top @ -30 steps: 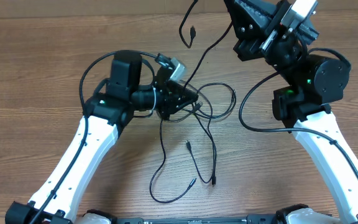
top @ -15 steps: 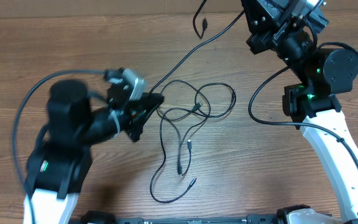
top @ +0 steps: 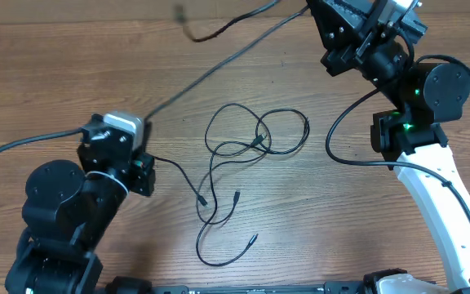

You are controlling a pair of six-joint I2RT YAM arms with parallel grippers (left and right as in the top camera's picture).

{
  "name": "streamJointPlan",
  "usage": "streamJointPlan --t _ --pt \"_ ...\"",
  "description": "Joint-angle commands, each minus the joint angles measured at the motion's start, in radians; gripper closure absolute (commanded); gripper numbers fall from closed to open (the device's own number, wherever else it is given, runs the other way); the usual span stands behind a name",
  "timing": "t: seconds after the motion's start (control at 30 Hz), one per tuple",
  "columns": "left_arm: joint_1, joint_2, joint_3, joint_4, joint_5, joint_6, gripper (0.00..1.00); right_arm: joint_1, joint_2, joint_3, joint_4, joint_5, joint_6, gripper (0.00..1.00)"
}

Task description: Untangle cables

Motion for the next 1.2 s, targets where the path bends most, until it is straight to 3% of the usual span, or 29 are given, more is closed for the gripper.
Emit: streamJointPlan --t 0.0,0.27,0.63,0.93,1.17 --pt "0.01 0.002 0.012 -0.001 -0.319 0.019 0.96 -0.018 -0.002 0.028 -0.007 0.08 -0.005 0.96" --pt "0.01 0.007 0.012 0.044 -0.509 0.019 0.96 -0.045 -0.002 0.027 -0.07 0.079 -0.006 0.96" --pt "0.01 0.011 0.012 0.139 -0.453 0.064 0.96 -0.046 -0.001 0.027 -0.164 0.077 -0.006 0.96" --pt "0.01 0.011 0.012 0.447 -0.45 0.152 0.96 -0.046 0.0 0.027 -0.385 0.071 -0.023 0.96" --pt "0.01 0.016 0.012 0.466 -0.293 0.15 0.96 -0.046 0.0 0.027 -0.497 0.025 -0.06 0.96"
